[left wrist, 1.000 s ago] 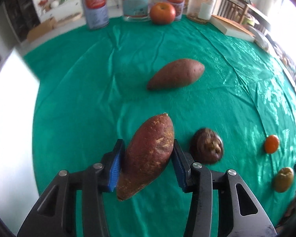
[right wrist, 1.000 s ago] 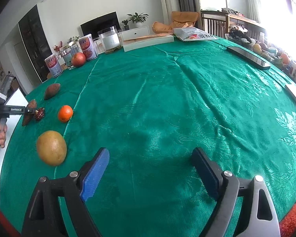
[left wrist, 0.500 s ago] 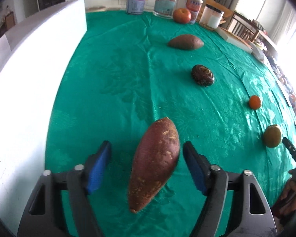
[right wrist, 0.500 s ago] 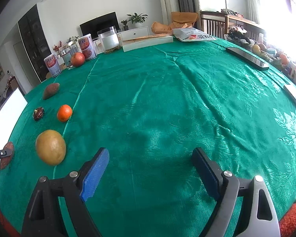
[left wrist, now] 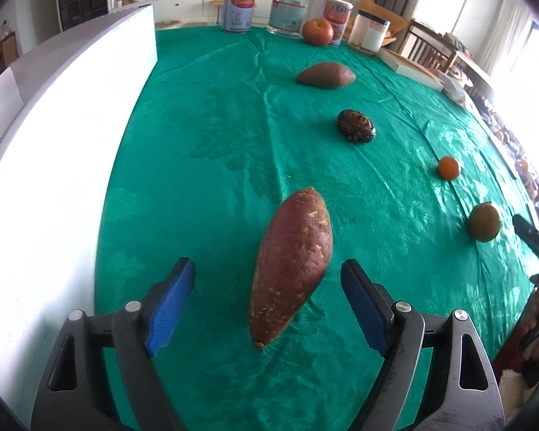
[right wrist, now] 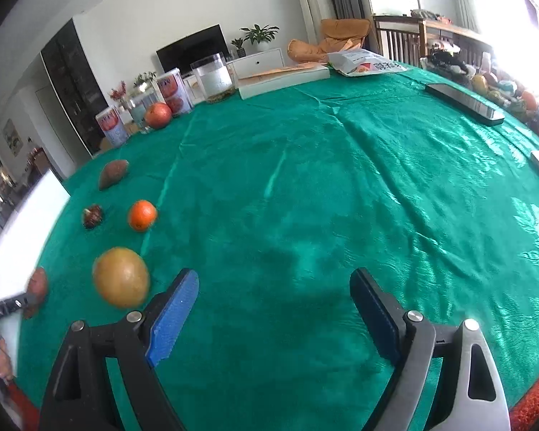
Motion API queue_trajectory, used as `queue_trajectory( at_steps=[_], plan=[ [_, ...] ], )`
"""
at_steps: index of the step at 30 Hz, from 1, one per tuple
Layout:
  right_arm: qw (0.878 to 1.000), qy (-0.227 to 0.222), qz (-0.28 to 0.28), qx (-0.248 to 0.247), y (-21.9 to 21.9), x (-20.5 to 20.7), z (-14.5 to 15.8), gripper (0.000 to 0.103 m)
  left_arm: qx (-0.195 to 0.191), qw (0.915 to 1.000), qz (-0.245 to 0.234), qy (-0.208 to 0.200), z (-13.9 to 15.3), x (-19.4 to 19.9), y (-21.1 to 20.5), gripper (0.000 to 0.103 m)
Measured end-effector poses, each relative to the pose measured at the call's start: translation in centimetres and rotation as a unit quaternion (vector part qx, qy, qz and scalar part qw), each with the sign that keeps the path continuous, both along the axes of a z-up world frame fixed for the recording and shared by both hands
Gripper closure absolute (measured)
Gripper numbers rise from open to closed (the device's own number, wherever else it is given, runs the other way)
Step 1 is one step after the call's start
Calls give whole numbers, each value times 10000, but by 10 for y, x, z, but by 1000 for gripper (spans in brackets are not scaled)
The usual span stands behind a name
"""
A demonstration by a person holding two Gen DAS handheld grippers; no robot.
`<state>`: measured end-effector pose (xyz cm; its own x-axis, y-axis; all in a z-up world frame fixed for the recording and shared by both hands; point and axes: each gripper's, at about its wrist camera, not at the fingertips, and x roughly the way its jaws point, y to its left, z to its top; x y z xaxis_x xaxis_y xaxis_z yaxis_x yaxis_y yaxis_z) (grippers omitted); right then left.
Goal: Organize fruits
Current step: 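Grasp the sweet potato with the left tool while the right tool grasps a tangerine, then carry both fruits over the white box and open both tools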
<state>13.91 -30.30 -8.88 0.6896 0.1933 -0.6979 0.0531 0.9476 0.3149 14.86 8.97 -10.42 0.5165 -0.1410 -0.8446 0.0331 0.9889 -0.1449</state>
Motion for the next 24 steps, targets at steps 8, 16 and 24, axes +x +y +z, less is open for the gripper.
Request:
queue_trajectory(
  at_steps=[8, 16, 24],
  plan=[
    [9673, 1577, 1970, -264, 110, 130, 11, 24, 301, 9995, -79, 88, 1, 12, -14, 21],
    [9536, 2070, 2043, -784, 143, 150, -12, 71, -24, 9997, -67, 243, -2, 9, -10, 61],
    [9595, 1443, 2323, -680, 156, 113, 32, 72, -876, 9956, 330, -19, 23, -23, 8, 61]
  ],
)
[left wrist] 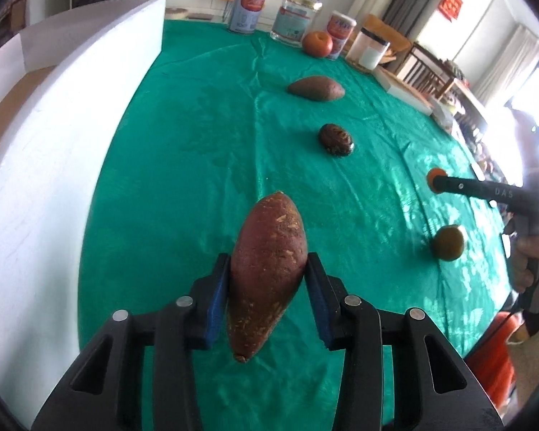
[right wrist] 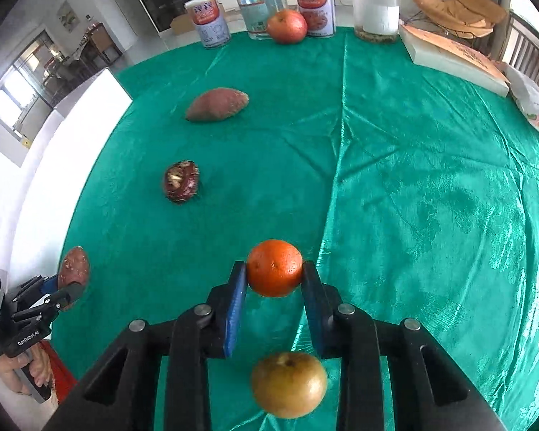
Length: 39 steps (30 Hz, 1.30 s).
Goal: Organize fruits
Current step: 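Carry both fruits over the white box and open both tools, then move both empty tools back over the remaining fruits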
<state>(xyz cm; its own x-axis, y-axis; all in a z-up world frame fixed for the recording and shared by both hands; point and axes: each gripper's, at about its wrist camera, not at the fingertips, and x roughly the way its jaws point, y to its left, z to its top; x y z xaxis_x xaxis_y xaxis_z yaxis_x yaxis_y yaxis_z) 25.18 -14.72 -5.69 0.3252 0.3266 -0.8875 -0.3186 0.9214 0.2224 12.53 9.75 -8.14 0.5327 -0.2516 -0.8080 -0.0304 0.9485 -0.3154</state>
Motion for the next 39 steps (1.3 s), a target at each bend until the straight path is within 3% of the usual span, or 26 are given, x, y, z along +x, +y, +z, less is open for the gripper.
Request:
queue_trajectory(
  at_steps=[6, 9, 11, 14, 17, 23, 27, 29, 31, 34, 39],
  plan=[
    [9925, -241, 964, 709, 71, -37, 56, 72, -972, 9920, 273, -760, 83, -64, 35, 61],
    [9782, -288, 1678, 1189, 132, -66, 81, 72, -824, 9882, 694, -1090, 119, -89, 70, 61],
    [9655, -238, 2141, 1462, 179, -88, 91, 72, -662, 9858, 1073, -1110, 128, -99, 100, 61],
    [9485, -116, 2696, 1660, 243, -112, 94, 72, -397, 9815, 1701, -788, 117, -101, 147, 61],
    [9402, 2, 3051, 1516, 295, -130, 82, 72, -247, 9746, 2198, -341, 89, -100, 182, 61],
    [9424, 53, 3131, 1179, 350, -147, 53, 68, -145, 9661, 2572, 161, 53, -103, 203, 59],
    [9467, -136, 2803, 1584, 328, -143, 67, 51, -30, 9598, 2803, -152, 61, -110, 203, 31],
    [9481, -412, 2672, 1676, 302, -138, 81, 45, 25, 9574, 2861, -396, 69, -112, 200, 21],
    [9495, -787, 2522, 1690, 267, -139, 91, 38, -39, 9581, 2797, -608, 77, -110, 190, 18],
    [9566, -1367, 2070, 1527, 199, -135, 95, 29, -68, 9660, 2442, -846, 87, -102, 157, 14],
    [9743, -1959, 801, 775, 63, -128, 66, 27, -48, 9863, 1312, -996, 85, -75, 70, 8]
  ],
)
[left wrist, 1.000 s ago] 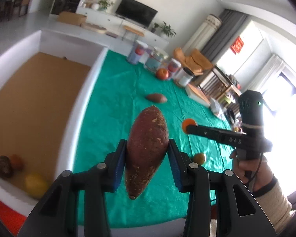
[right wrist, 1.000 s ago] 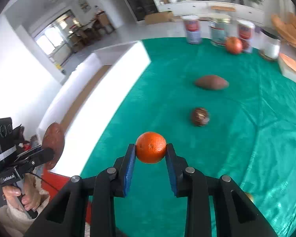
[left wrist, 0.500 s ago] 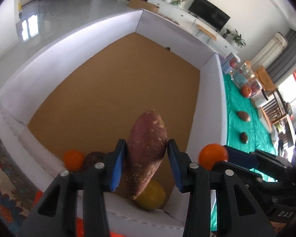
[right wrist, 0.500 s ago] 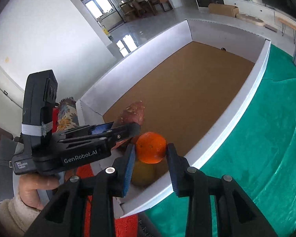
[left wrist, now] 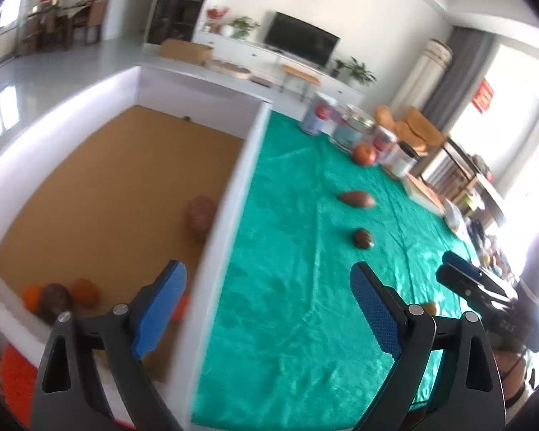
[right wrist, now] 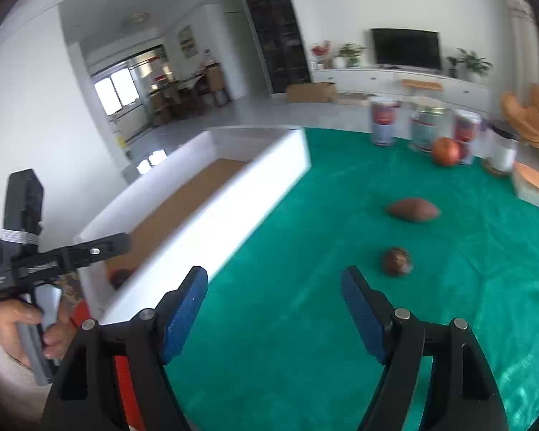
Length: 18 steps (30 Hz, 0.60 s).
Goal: Organize fruits
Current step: 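Move both empty tools back over the remaining fruits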
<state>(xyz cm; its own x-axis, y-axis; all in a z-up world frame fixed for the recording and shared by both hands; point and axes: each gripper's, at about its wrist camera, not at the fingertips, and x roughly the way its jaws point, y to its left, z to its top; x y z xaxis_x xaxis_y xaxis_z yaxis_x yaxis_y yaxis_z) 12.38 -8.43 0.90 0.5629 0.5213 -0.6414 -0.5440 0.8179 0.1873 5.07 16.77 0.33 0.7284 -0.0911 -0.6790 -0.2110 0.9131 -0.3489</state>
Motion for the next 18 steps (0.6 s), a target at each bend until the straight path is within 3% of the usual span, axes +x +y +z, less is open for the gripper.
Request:
queue_trajectory(
  at_steps=[3, 9, 13, 18],
  plan=[
    [9924, -194, -1113, -484, -86, 6, -27, 24, 91, 9976, -650, 237, -23, 22, -53, 7],
    [9525, 295, -2947, -713, -231, 20, -80, 24, 595, 9883, -1268, 598, -79, 60, -117, 7],
    [9385, 395, -3375, -617, -264, 26, -97, 24, 1073, 9868, -1091, 528, -100, 84, -130, 7],
    [9339, 462, -3520, -424, -260, 33, -111, 24, 1132, 9889, -823, 504, -114, 104, -123, 7]
  ],
)
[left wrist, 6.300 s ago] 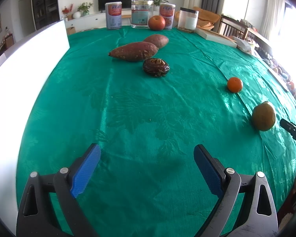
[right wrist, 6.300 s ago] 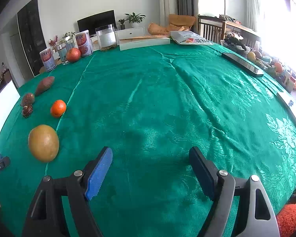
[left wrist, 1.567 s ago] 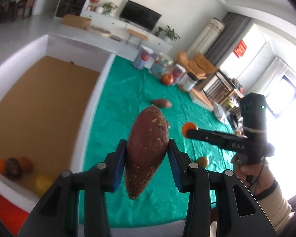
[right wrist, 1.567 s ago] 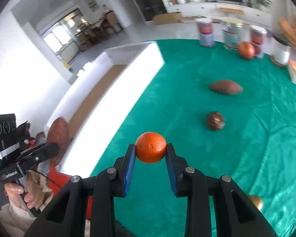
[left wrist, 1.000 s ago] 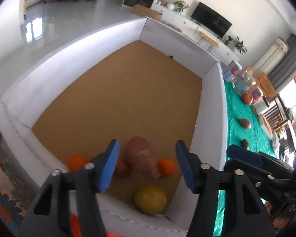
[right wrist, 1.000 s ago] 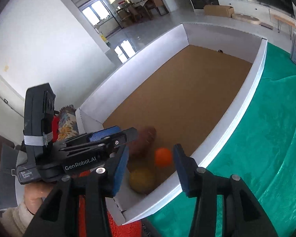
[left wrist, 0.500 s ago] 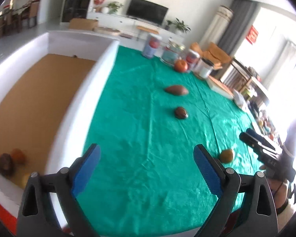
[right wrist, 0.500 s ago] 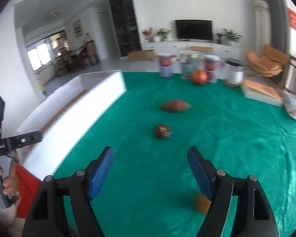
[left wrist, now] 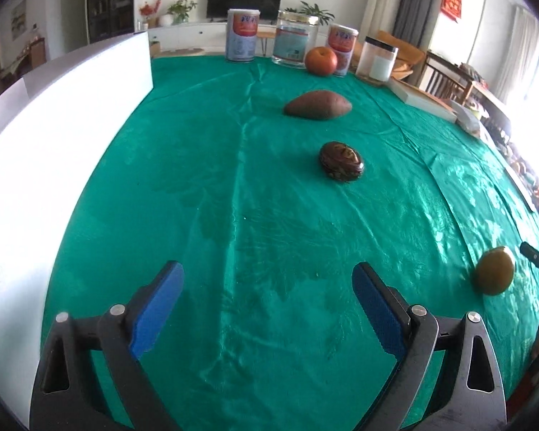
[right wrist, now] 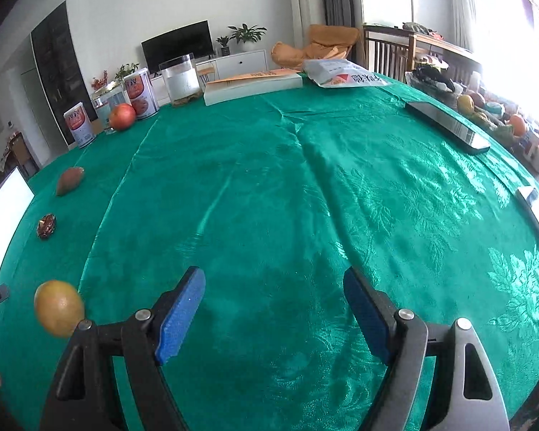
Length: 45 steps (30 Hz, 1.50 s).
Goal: Organize fruits
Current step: 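Move both empty tools back over the remaining fruits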
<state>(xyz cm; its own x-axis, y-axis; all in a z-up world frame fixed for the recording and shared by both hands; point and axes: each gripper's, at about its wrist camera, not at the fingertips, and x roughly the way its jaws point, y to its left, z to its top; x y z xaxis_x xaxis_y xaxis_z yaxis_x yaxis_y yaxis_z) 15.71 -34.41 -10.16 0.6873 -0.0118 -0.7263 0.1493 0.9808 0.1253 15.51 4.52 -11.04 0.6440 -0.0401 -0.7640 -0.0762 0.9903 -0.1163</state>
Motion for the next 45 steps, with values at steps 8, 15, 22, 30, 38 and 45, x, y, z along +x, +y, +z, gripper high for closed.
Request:
queue_trajectory(
  at_steps=[8, 15, 22, 30, 38, 45],
  plan=[
    [9998, 10, 145, -162, 15, 8, -8, 23, 109, 9999, 63, 82, -6, 5, 0, 7],
    [9998, 92, 119, -149, 15, 10, -12, 23, 65, 9999, 67, 127, -8, 7, 1, 3],
    [9997, 117, 93, -172, 17, 9, -14, 23, 184, 9996, 39, 187, -9, 8, -3, 1],
    [9998, 110, 90, -128, 16, 9, -13, 23, 244, 9995, 36, 214, -10, 10, -5, 1],
    [9999, 94, 96, -82, 16, 8, -13, 23, 259, 9994, 35, 221, -10, 10, -5, 1],
    [9999, 94, 99, -81, 16, 8, -13, 23, 285, 9993, 34, 229, -10, 10, -5, 1]
  ],
)
